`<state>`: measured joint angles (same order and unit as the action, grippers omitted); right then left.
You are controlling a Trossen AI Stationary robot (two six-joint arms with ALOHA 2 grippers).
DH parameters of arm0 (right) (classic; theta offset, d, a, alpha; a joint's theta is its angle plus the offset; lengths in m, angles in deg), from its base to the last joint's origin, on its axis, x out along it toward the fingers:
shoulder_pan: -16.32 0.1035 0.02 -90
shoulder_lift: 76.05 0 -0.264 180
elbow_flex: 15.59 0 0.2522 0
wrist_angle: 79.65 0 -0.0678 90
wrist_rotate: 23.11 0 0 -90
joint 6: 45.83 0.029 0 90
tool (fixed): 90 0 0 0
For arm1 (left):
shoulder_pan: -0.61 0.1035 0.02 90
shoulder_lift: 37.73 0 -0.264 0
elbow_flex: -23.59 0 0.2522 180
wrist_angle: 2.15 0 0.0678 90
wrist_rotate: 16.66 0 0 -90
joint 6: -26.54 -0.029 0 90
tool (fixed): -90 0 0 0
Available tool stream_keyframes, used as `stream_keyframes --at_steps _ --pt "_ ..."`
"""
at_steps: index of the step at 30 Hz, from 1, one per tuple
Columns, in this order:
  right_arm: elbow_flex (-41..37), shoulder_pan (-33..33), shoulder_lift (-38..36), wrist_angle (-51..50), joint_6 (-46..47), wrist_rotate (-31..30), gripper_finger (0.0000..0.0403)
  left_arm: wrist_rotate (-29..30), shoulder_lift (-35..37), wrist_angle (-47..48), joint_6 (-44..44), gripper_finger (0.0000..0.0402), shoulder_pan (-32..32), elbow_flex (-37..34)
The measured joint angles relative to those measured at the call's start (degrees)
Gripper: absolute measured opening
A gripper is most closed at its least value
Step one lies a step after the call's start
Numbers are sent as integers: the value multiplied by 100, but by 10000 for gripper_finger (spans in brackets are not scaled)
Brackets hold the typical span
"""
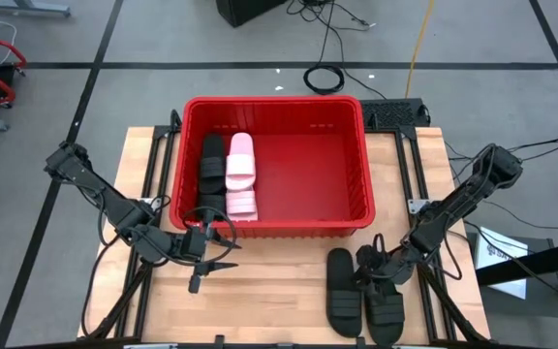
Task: Pick and place slides into bin
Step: Put the black slipper into the red bin
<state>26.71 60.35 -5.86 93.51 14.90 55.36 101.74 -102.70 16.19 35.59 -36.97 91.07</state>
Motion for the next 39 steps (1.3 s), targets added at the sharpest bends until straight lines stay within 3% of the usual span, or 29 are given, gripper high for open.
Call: stream_keyframes --at_steps 17,29,39 --pt "-139 186 572 700 159 280 144 0 0 24 9 179 -2 0" --pt "-139 180 1288 1915 57 719 144 2 0 40 14 179 -2 0" --pt "-139 181 1355 2098 -54 740 143 2 0 40 16 179 -2 0"
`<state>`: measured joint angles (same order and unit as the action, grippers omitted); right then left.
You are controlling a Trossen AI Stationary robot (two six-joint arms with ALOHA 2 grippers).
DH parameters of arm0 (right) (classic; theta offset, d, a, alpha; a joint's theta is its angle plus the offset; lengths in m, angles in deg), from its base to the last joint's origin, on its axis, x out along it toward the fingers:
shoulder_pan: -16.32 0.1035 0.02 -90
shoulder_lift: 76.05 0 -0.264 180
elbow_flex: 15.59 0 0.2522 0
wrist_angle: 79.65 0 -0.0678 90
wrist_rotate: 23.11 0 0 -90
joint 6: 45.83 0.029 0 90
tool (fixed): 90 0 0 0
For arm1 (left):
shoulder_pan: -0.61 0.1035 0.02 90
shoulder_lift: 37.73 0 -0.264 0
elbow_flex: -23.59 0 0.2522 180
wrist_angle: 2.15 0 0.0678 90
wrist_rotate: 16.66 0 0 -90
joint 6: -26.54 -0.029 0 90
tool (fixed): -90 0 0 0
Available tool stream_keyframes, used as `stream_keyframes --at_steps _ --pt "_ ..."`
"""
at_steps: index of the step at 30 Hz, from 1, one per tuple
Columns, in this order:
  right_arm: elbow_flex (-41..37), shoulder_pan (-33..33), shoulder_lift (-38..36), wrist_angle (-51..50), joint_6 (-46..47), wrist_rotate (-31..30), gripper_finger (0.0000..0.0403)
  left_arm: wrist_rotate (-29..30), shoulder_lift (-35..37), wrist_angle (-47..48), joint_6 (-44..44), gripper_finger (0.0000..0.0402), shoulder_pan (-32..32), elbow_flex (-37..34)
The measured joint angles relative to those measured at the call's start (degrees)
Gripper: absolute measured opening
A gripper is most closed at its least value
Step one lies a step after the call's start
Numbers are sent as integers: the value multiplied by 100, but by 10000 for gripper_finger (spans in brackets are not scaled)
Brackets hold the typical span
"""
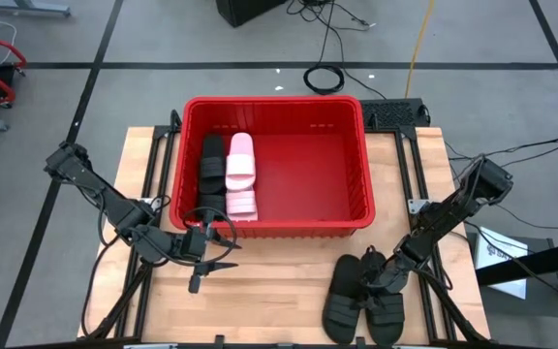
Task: Pick and place slides into bin
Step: Put the black slipper into the red bin
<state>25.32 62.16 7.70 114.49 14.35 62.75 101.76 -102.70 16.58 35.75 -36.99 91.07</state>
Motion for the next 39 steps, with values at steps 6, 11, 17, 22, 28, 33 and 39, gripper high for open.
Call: stream_keyframes --at_steps 6,11,17,22,28,33,39 --pt "0 0 0 50 15 2 113 0 0 0 0 179 0 0" --pt "2 0 -2 83 46 2 50 0 0 0 0 179 0 0" --pt "9 0 -2 93 -17 9 11 0 0 -2 0 179 0 0" --pt "7 -2 2 259 -253 9 13 2 0 -2 0 179 0 0" --pt "0 -33 -2 1233 -832 -2 8 2 0 -2 0 179 0 0" --pt "0 -189 2 1653 -1182 47 6 9 0 -2 -31 179 0 0" --pt "8 -559 2 2267 -1639 564 7 13 0 -13 -142 179 0 0"
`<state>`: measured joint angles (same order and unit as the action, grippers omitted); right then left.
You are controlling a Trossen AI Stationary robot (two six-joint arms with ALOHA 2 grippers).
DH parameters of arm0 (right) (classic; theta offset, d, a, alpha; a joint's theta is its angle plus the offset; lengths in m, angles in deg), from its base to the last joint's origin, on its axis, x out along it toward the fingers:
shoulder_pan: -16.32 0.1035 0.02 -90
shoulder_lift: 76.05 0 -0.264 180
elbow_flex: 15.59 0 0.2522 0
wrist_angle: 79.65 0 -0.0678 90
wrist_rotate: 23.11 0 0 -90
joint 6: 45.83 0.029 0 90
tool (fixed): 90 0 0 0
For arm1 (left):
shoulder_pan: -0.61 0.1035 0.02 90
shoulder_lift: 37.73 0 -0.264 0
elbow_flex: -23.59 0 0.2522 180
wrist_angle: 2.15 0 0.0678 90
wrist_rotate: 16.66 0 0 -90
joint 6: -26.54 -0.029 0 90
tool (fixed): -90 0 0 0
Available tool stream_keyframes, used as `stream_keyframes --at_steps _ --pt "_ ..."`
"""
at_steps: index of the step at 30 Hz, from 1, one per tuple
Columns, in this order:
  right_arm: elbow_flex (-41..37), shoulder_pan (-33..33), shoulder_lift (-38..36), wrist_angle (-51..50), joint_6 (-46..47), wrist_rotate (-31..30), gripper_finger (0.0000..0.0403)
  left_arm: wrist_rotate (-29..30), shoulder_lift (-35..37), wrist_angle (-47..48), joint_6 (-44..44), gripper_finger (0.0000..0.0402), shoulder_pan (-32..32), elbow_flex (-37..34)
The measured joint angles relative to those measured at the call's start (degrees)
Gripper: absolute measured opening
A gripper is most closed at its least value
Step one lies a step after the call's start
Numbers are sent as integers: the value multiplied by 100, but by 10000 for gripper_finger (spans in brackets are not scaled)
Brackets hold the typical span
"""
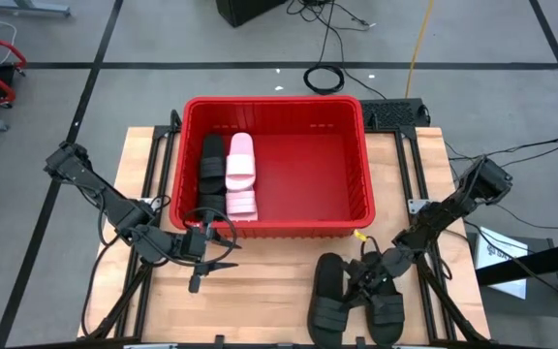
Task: Pick and place slides into bin
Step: Put the black slipper into the red bin
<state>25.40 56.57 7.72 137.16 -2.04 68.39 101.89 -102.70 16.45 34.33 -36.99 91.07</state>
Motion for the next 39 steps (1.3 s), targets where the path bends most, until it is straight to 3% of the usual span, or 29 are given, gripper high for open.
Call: stream_keyframes --at_steps 6,11,19,26,30,39 --pt "457 -357 -2 119 -986 687 8 160 7 -31 -19 179 0 0" --pt "1123 -709 -21 -220 -1660 1483 8 632 9 -53 -255 179 2 0" --pt "2271 -1442 -497 -2309 -2671 2113 8 1348 122 -171 -826 179 50 0" --pt "2776 -2314 -1352 -3829 -3239 2129 8 1349 638 -31 -1156 179 373 0" --pt "2943 -3122 -1746 -4590 -3317 2330 6 1233 1239 449 -1228 179 820 0" --pt "3328 -5464 -1735 -4960 -3486 4045 5 -81 2312 914 -1978 179 2690 2"
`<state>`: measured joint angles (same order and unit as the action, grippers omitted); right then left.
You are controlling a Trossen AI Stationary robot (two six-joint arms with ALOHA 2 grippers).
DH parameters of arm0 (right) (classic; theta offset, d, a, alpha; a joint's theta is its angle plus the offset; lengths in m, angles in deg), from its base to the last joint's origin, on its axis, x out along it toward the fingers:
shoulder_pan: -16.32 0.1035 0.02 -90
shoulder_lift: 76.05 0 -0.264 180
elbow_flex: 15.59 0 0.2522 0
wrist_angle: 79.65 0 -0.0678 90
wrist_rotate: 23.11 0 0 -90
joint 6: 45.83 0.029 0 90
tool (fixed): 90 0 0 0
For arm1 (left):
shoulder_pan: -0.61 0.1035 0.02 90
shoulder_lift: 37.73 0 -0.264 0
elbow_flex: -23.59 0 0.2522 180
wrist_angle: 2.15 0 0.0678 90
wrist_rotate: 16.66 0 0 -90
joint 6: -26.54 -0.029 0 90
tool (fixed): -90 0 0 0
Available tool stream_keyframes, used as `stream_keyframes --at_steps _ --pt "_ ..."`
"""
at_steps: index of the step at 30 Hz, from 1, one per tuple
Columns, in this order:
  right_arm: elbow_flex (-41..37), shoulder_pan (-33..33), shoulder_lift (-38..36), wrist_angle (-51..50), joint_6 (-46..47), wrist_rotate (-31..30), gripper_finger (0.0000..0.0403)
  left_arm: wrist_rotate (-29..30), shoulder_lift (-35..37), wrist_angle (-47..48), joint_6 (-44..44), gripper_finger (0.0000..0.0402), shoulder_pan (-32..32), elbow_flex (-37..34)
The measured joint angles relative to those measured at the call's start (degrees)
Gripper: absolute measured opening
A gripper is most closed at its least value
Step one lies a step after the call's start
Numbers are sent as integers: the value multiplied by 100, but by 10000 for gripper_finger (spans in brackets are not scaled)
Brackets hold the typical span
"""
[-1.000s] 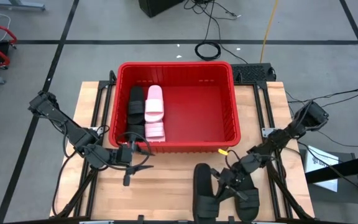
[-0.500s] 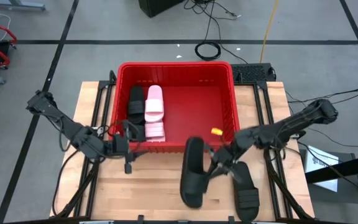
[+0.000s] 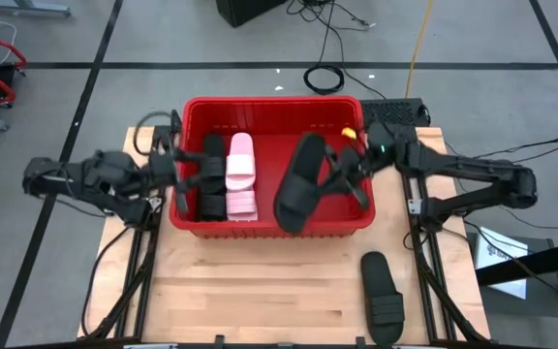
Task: Pick and place slides into bin
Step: Put the black slipper into the red bin
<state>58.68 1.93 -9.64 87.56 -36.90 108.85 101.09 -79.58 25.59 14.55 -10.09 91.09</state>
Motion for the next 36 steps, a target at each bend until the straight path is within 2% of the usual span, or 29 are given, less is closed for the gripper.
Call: stream_keyframes --at_steps 5,9,12,17,25,31,36 --pt "329 -1179 421 -50 -32 962 5 -687 239 100 -143 179 1091 0" --pt "699 -1866 909 -70 23 1792 5 -1396 250 161 -86 179 1925 0" --pt "980 -2165 1337 -110 -7 2252 5 -1944 150 232 33 179 2456 0" --pt "1345 -2368 2027 -103 -79 2872 5 -2357 -56 271 300 179 3137 0" --pt "1423 -2370 2787 -168 -279 2935 4 -2963 -205 271 339 179 3718 0" --pt "1441 -2337 3193 -187 -325 3053 4 -2986 -203 308 328 179 3906 0" --pt "1906 -2348 3400 -775 -732 3007 4 -2988 -267 362 282 179 3974 0"
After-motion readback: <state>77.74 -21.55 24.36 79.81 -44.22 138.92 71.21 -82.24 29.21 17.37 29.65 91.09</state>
